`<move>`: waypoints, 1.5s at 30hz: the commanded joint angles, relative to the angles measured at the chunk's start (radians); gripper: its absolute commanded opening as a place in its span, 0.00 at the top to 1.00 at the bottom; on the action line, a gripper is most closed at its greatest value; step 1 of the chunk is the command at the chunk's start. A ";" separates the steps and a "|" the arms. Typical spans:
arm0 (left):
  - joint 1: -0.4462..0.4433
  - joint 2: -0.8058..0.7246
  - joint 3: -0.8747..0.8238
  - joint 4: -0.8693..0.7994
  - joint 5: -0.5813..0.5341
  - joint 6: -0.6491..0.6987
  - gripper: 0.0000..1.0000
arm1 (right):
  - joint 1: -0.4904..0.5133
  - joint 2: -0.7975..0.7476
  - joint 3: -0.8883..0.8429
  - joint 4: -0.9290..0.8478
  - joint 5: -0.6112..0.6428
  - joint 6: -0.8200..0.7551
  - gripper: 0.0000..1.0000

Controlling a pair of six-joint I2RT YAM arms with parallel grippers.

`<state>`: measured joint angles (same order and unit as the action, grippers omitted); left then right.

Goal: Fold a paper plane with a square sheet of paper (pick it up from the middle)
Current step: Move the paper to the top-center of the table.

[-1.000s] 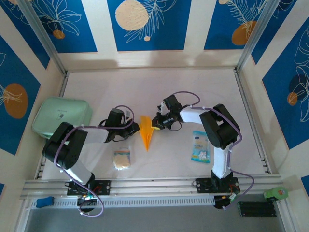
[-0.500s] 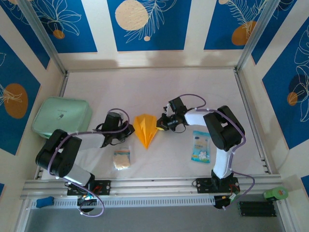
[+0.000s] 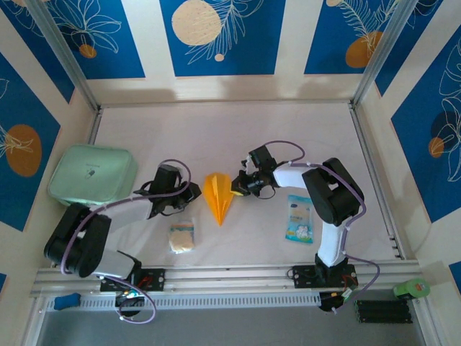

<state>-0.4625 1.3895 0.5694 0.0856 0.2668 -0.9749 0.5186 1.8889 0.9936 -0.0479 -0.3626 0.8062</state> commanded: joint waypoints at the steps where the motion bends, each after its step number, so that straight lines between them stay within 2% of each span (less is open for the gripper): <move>1: -0.040 -0.056 0.031 -0.115 -0.006 0.042 0.70 | 0.010 0.015 0.035 -0.037 0.000 -0.018 1.00; 5: -0.094 -0.057 0.025 -0.096 -0.007 0.023 0.69 | 0.016 0.013 0.043 -0.047 0.011 -0.024 1.00; 11: -0.137 0.026 0.064 -0.043 0.025 0.043 0.72 | 0.014 0.014 0.046 -0.055 0.011 -0.028 1.00; 16: -0.140 0.092 0.088 -0.012 0.041 0.054 0.70 | 0.017 0.014 0.042 -0.052 0.011 -0.026 1.00; 20: -0.140 0.115 0.079 0.083 0.097 0.024 0.70 | 0.015 0.015 0.036 -0.046 0.008 -0.026 1.00; 24: -0.146 0.133 0.078 0.111 0.136 0.016 0.70 | 0.013 0.014 0.033 -0.042 0.005 -0.024 1.00; 30: -0.188 0.156 0.112 -0.005 0.107 0.066 0.68 | 0.012 0.014 0.034 -0.039 0.005 -0.021 1.00; 35: -0.232 0.177 0.198 -0.182 0.025 0.137 0.67 | 0.012 0.018 0.033 -0.038 0.004 -0.020 1.00; 45: -0.276 0.258 0.333 -0.376 -0.091 0.200 0.64 | 0.013 0.019 0.034 -0.038 0.005 -0.018 1.00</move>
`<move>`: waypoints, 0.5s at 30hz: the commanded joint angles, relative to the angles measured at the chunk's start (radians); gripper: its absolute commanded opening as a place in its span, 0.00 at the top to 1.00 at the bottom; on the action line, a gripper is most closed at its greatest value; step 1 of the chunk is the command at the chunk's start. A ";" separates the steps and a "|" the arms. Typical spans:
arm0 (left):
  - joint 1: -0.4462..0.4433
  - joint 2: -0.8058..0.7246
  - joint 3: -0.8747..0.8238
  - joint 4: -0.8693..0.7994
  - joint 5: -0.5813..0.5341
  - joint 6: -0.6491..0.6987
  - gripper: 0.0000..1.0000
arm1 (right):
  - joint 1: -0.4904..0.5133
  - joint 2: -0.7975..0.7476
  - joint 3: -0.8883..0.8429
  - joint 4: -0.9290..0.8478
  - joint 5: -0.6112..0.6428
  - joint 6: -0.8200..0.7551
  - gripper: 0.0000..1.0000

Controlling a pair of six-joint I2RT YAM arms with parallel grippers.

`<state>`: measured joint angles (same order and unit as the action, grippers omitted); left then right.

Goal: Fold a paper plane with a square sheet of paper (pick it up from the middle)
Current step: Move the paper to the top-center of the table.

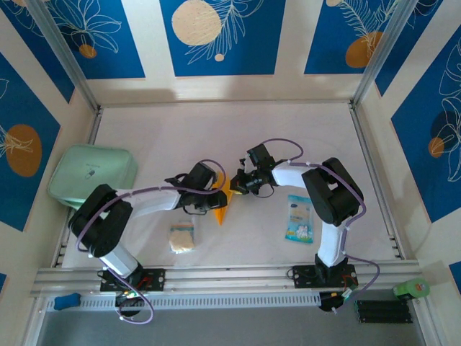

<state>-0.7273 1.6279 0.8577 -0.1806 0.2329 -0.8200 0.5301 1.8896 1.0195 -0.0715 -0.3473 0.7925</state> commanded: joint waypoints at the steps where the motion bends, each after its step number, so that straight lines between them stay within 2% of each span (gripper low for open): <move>1: -0.013 0.026 0.057 -0.121 -0.061 0.052 0.64 | 0.001 0.019 0.008 -0.014 -0.011 -0.004 1.00; 10: -0.035 0.078 0.103 -0.139 -0.070 0.059 0.60 | 0.002 0.021 0.011 -0.014 -0.011 -0.005 1.00; 15: -0.041 0.092 0.119 -0.145 -0.073 0.062 0.54 | 0.000 0.024 0.015 -0.016 -0.012 -0.006 1.00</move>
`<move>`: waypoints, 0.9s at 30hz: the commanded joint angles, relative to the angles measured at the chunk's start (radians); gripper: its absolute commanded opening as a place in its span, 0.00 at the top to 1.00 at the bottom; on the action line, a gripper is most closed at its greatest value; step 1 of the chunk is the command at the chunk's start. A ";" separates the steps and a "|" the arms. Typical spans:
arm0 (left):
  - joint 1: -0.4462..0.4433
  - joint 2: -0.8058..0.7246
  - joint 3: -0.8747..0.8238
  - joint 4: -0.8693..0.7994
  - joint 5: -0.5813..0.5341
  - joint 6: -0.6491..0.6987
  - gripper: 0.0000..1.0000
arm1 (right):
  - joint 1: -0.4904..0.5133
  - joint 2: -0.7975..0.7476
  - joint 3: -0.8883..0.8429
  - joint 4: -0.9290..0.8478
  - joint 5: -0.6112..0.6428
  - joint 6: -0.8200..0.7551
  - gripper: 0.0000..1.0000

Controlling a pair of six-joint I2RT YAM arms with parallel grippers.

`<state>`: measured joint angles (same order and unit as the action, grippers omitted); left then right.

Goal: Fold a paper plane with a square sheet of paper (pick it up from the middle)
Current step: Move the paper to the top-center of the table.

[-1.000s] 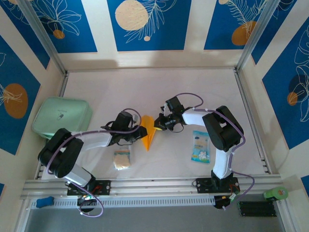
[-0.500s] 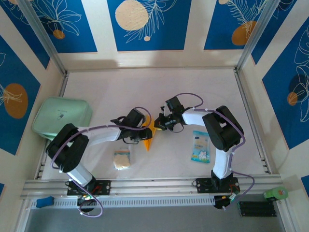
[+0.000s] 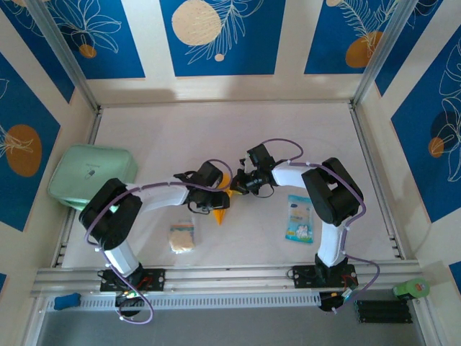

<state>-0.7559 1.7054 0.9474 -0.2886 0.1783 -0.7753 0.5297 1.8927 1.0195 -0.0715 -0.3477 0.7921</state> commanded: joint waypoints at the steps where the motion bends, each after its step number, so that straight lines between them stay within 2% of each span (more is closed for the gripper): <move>1: -0.013 0.015 0.031 -0.037 -0.019 0.017 0.53 | 0.000 0.022 0.016 -0.017 -0.013 -0.005 1.00; 11: -0.013 0.002 0.025 -0.012 -0.008 0.027 0.41 | 0.001 0.025 0.016 -0.018 -0.013 -0.007 1.00; 27: -0.014 0.002 0.042 -0.102 -0.113 0.034 0.63 | 0.000 0.018 0.014 -0.020 -0.013 -0.007 1.00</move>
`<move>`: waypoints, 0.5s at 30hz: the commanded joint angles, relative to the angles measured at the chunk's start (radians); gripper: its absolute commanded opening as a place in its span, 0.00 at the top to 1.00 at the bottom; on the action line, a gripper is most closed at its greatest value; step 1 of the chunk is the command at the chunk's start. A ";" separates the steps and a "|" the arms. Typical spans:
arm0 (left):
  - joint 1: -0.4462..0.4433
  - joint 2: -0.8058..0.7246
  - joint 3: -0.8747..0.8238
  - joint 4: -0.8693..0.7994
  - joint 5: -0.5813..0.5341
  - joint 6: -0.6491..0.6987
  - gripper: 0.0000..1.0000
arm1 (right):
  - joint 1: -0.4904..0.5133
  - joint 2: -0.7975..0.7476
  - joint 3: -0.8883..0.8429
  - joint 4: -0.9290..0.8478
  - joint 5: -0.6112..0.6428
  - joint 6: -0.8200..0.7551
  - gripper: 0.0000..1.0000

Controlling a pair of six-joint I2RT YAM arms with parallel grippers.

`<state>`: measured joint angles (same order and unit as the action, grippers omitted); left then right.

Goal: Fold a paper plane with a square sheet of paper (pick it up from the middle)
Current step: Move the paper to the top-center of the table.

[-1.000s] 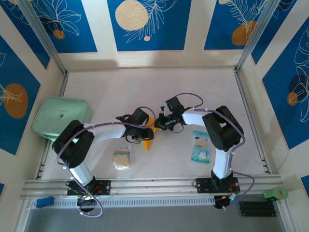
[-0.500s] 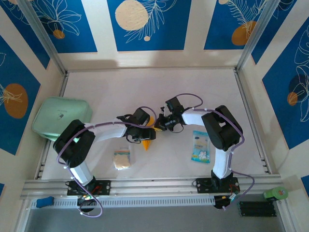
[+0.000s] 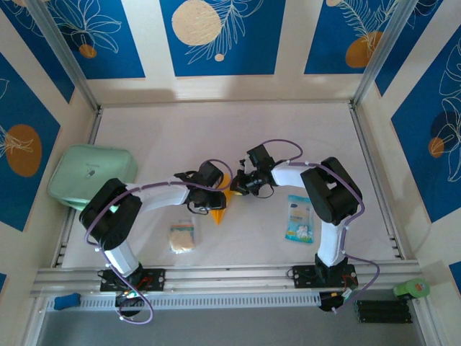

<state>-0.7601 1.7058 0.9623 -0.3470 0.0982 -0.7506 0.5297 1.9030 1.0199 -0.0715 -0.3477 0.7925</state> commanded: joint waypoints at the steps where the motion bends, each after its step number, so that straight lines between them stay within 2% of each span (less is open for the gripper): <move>1: -0.008 0.004 0.029 -0.046 -0.034 0.011 0.65 | 0.000 0.008 0.014 -0.019 -0.014 -0.007 1.00; 4: -0.010 0.004 0.029 -0.048 -0.038 0.011 0.71 | -0.002 -0.001 0.007 -0.001 -0.023 -0.003 0.99; 9: -0.009 0.000 0.030 -0.050 -0.046 0.011 0.78 | -0.007 -0.029 -0.005 0.023 -0.027 0.005 0.91; 15: -0.009 -0.014 0.050 -0.094 -0.095 0.038 0.89 | -0.020 -0.110 -0.037 0.009 0.044 0.013 0.70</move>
<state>-0.7616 1.7058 0.9783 -0.3866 0.0502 -0.7399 0.5194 1.8652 1.0027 -0.0566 -0.3355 0.8028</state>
